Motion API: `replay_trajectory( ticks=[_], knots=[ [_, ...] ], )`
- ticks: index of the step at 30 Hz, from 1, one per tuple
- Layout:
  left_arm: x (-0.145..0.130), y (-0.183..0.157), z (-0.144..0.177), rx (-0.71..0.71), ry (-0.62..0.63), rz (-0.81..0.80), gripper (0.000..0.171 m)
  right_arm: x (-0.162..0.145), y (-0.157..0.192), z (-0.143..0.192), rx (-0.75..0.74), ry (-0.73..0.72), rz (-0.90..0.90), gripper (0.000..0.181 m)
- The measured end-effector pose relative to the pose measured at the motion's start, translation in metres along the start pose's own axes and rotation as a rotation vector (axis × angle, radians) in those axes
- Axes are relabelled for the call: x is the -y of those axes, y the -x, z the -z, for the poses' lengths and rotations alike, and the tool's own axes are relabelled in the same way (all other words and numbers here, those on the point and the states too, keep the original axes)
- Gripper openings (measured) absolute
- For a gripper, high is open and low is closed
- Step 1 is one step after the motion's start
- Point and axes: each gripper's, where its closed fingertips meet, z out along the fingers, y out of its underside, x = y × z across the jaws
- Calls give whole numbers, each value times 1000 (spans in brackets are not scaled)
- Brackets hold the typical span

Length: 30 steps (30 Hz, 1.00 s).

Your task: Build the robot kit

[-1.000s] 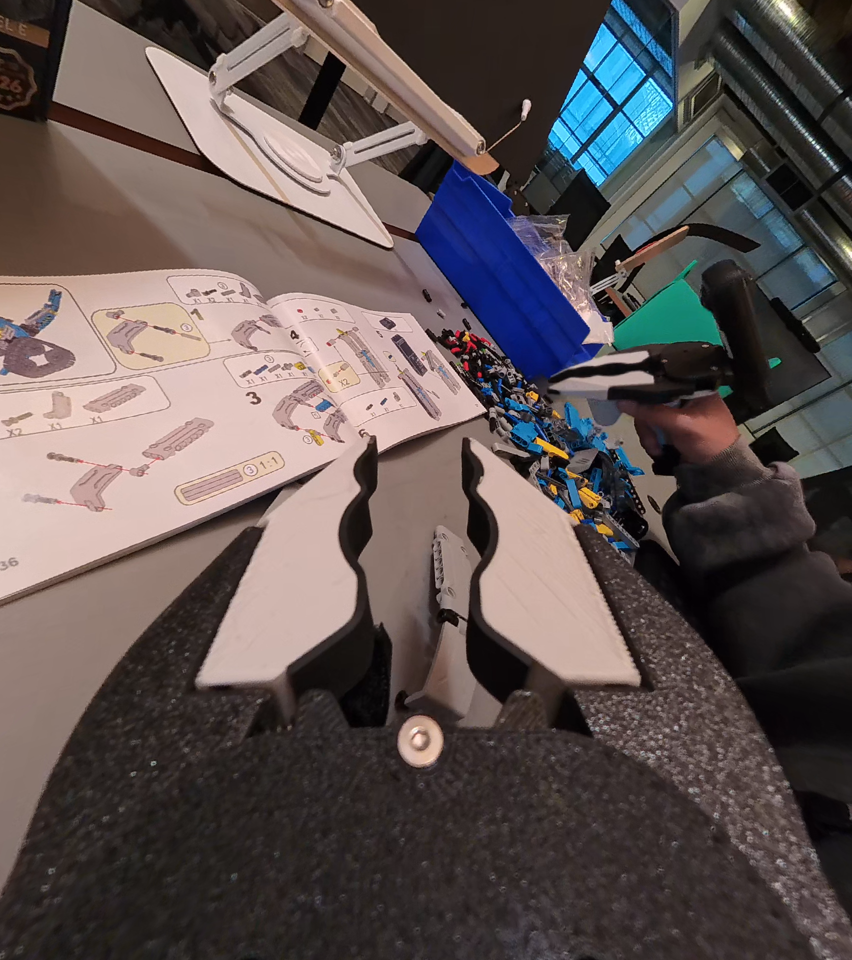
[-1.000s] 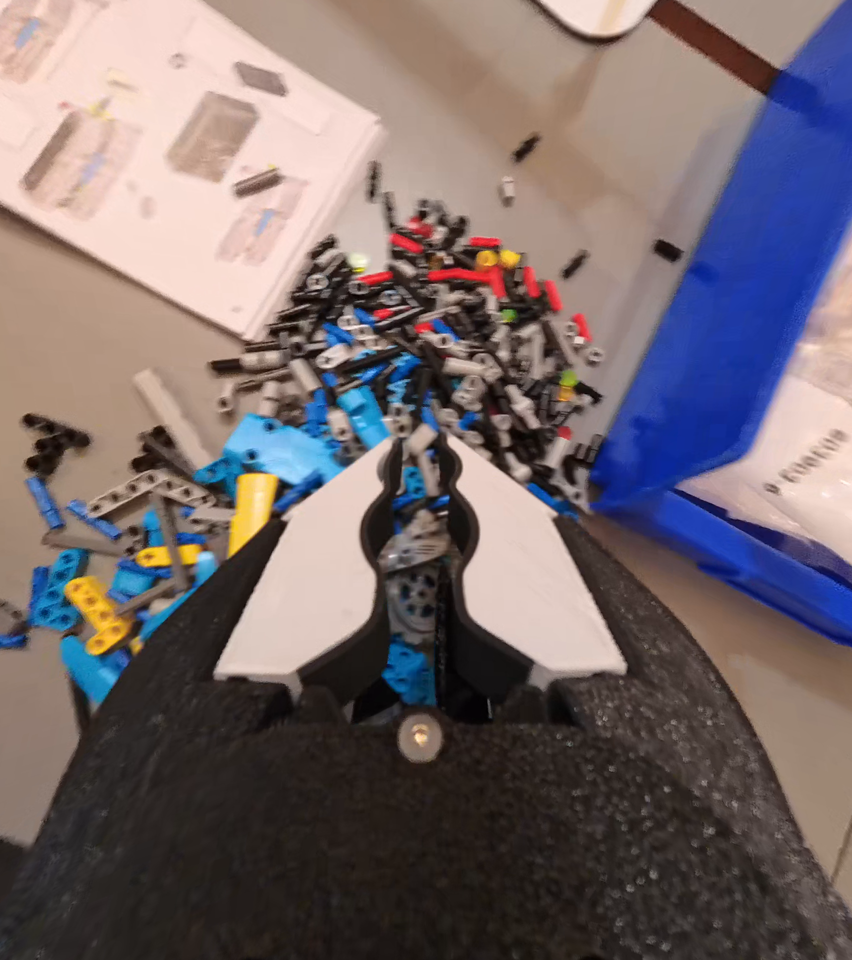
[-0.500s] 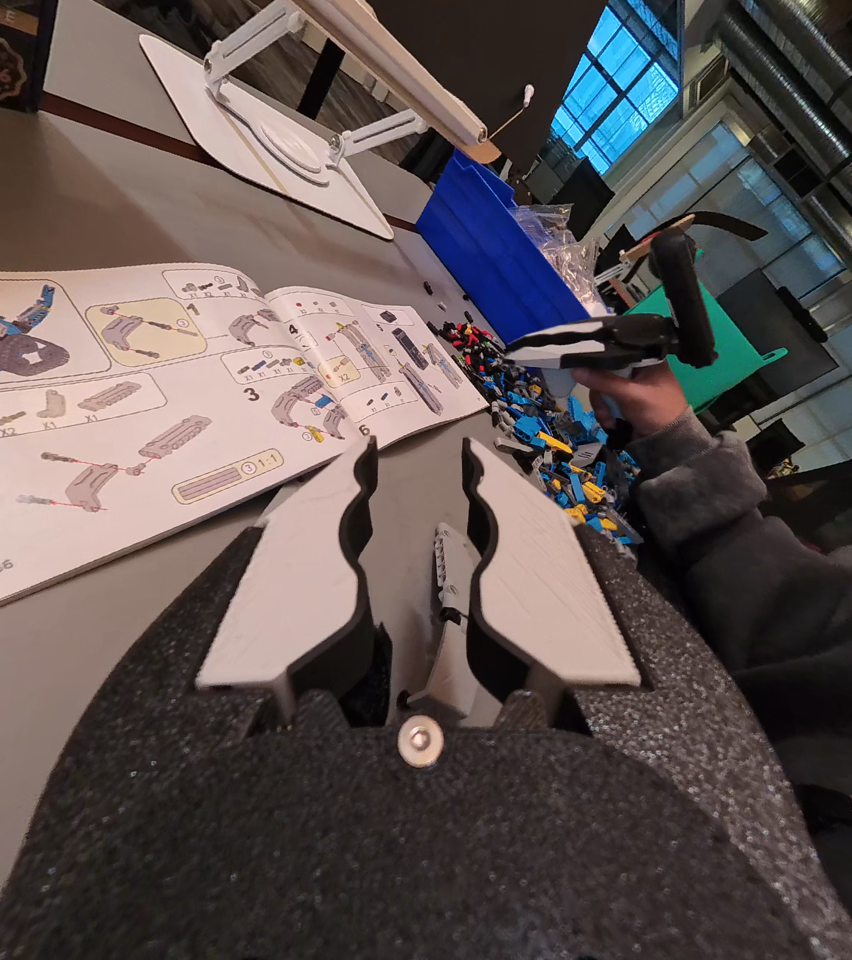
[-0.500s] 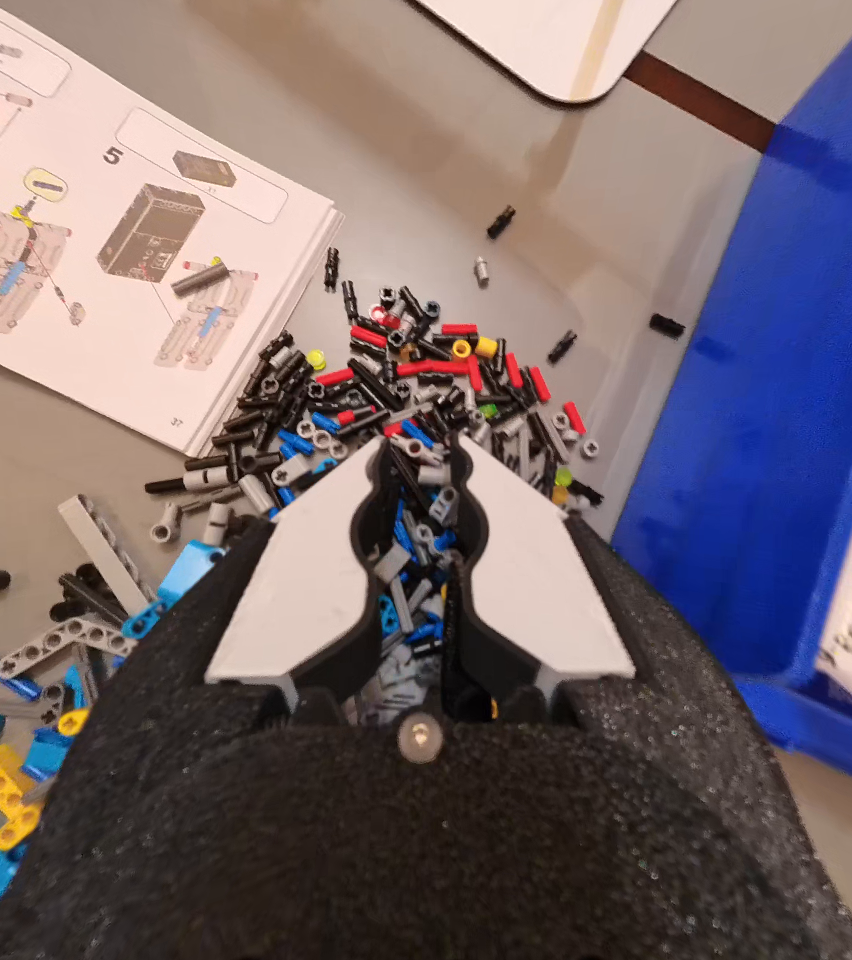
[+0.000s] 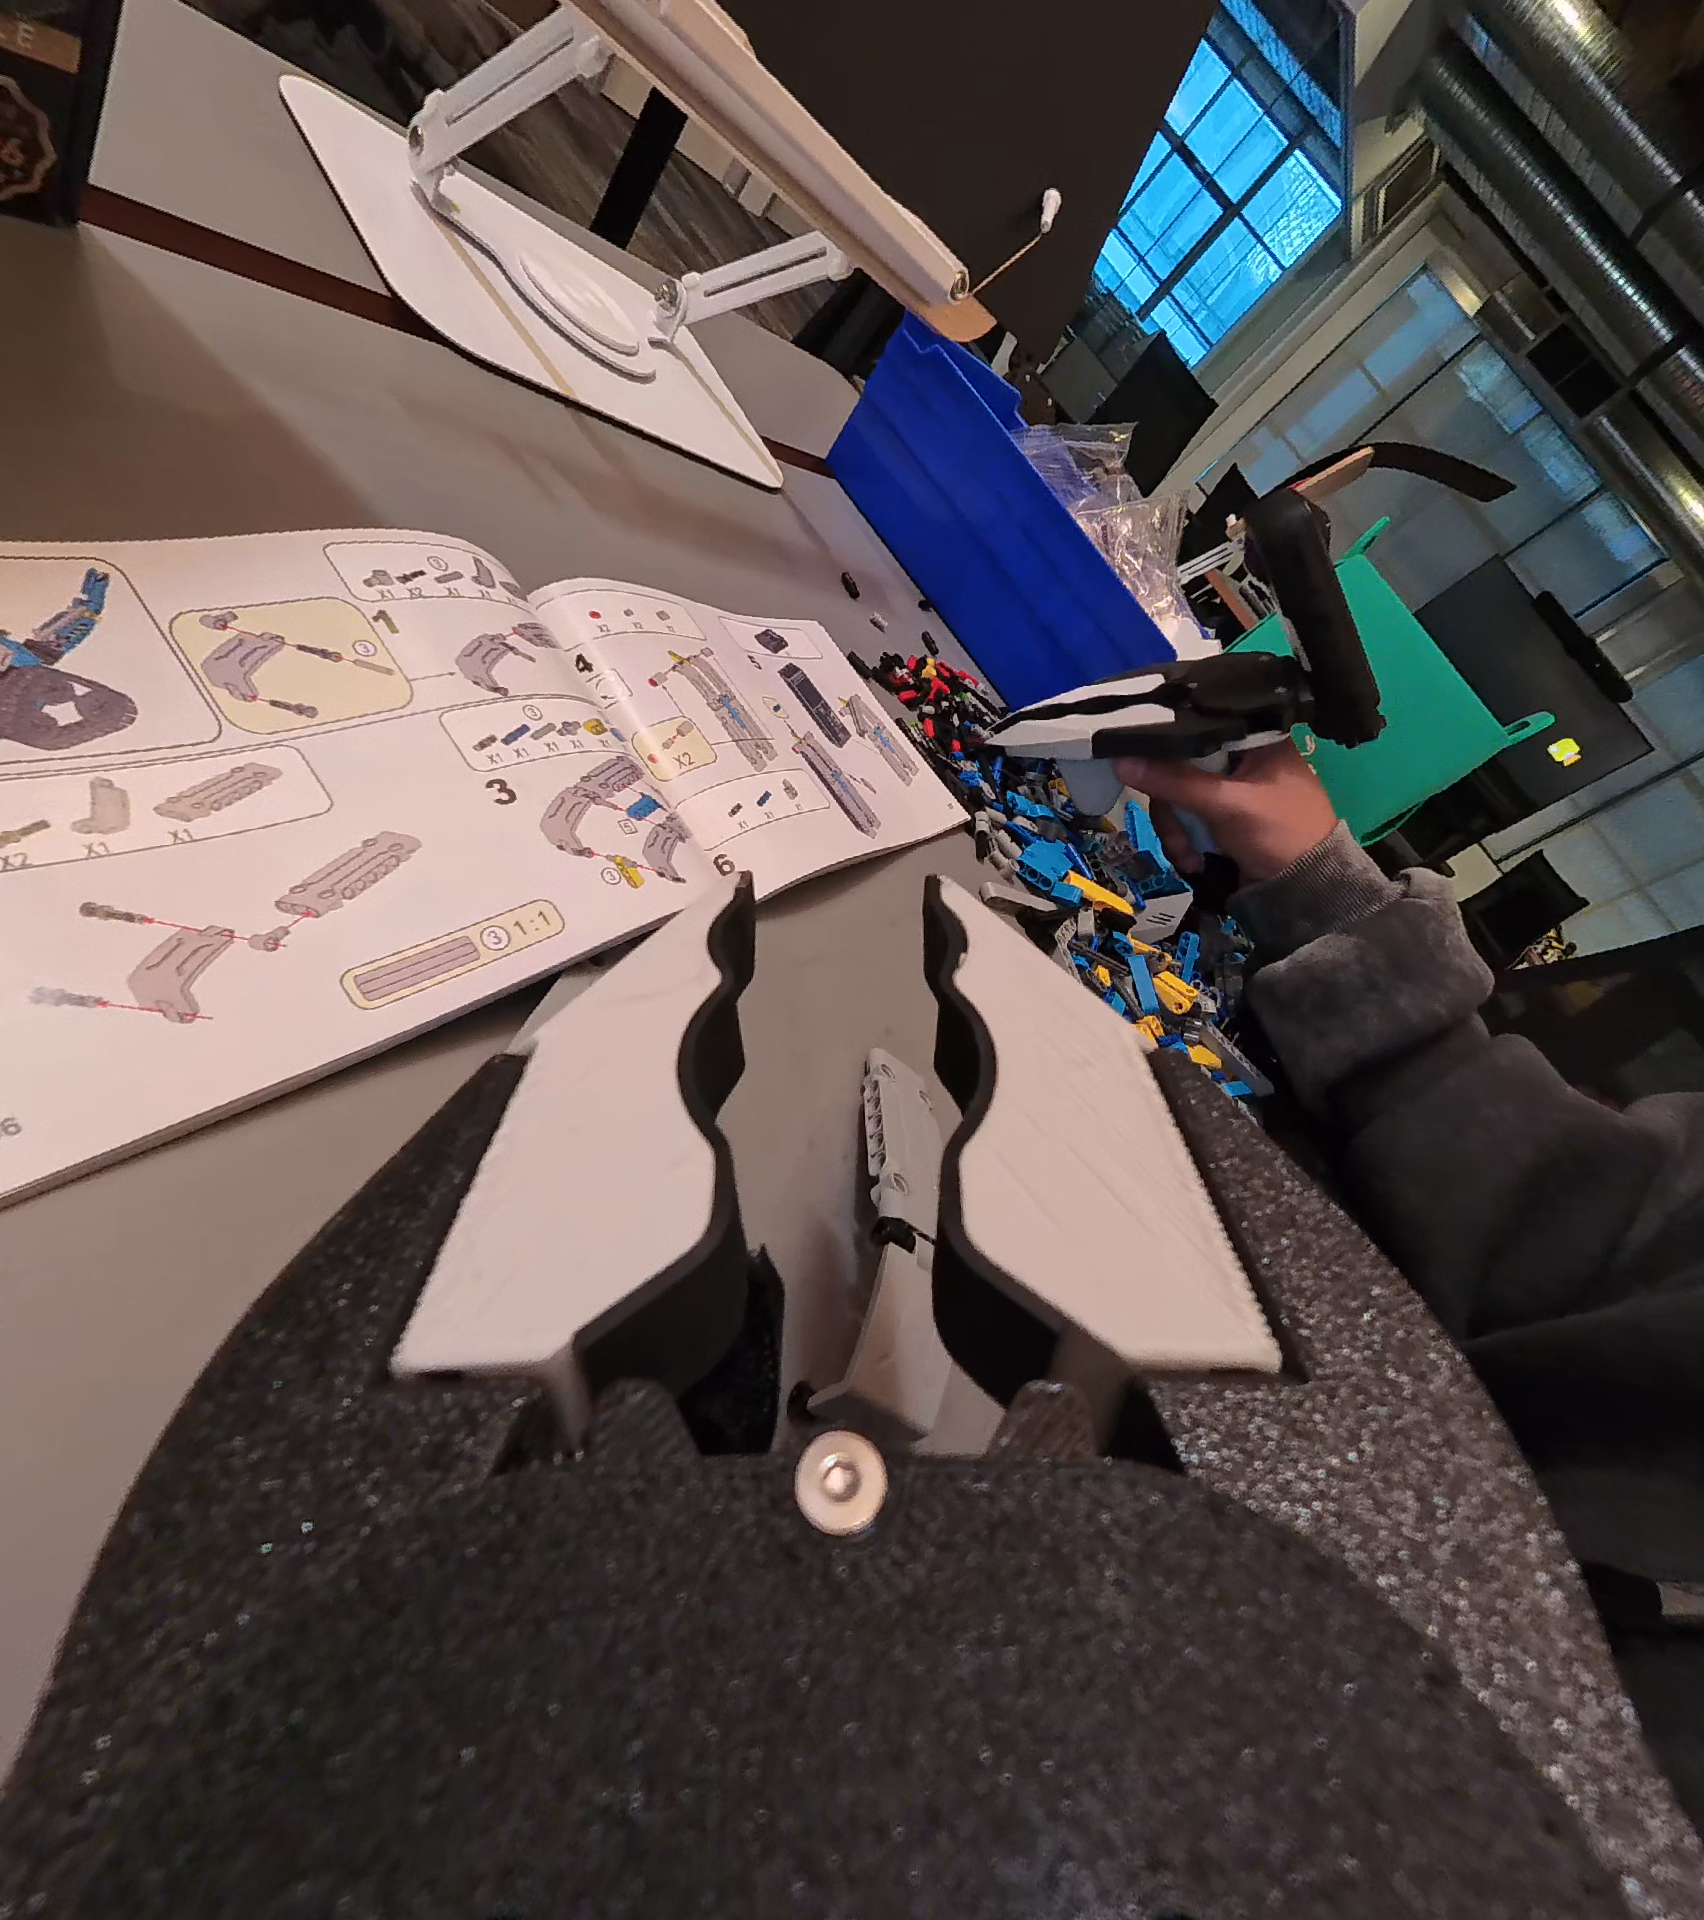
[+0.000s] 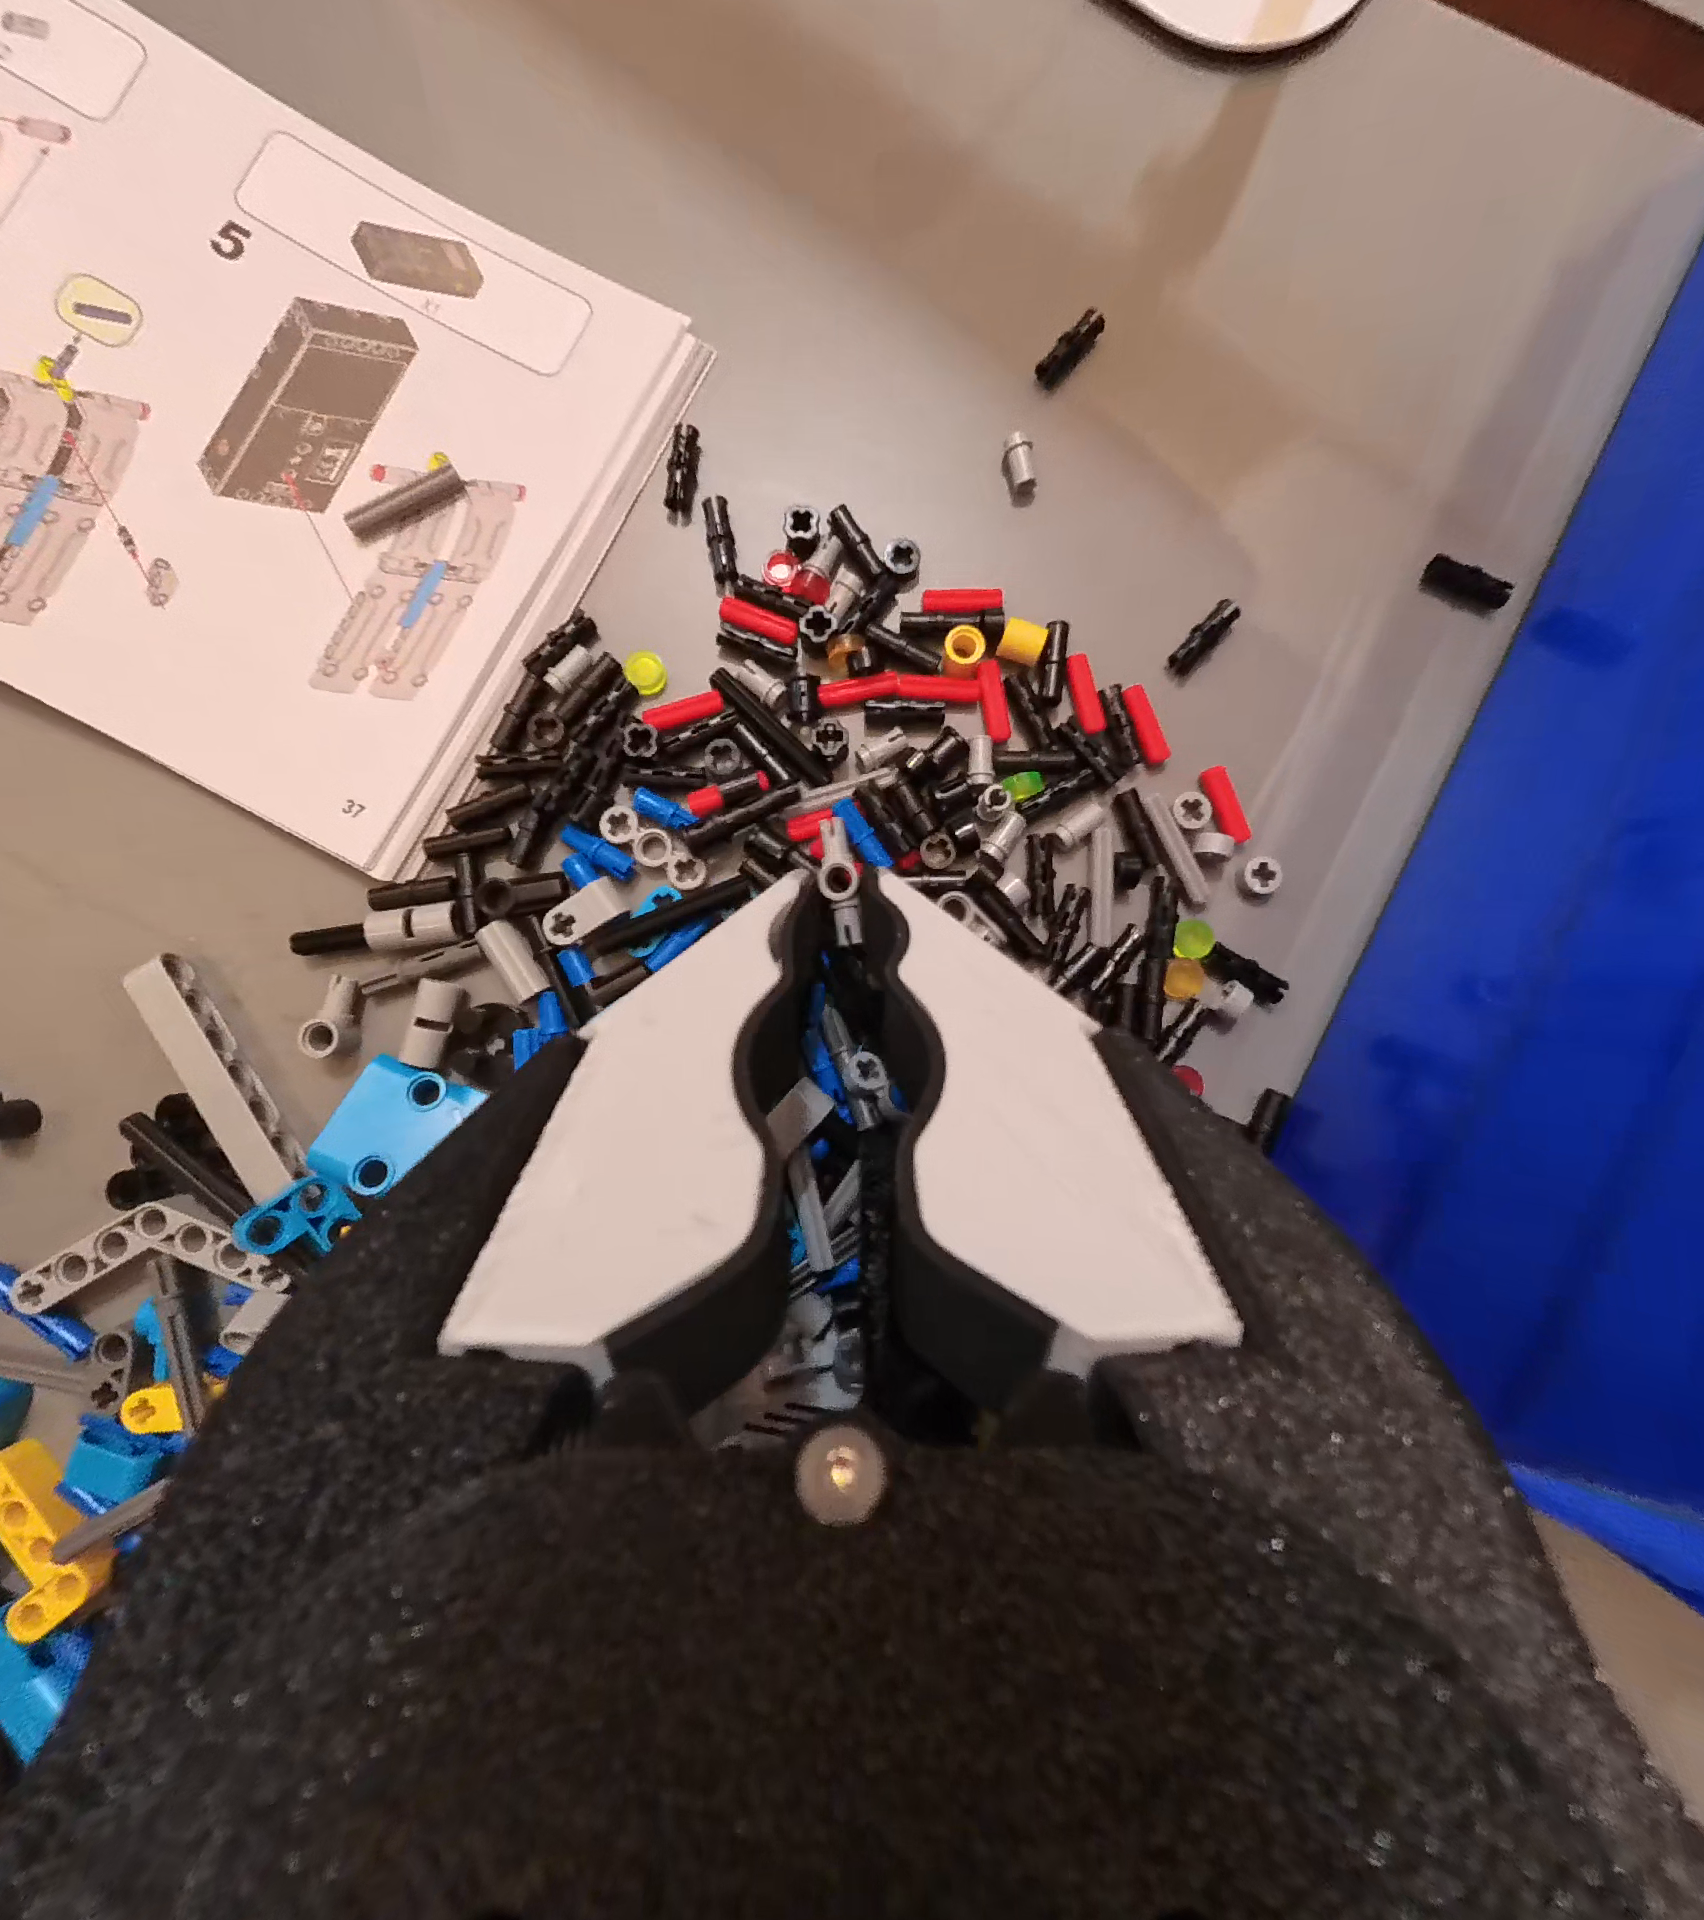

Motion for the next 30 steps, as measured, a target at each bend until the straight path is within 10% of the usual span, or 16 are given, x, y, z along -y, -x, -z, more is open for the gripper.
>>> replay_trajectory(
  ticks=[9,20,30],
  knots=[
    [0,2,1,10,-1,-3,31,21,28,28,56,-104,72,6],
    [0,2,0,8,0,0,31,6,219,33,421,-35,349,7],
    [1,1,1,5,-5,4,31,-9,248,5,321,43,311,7]
  ],
)
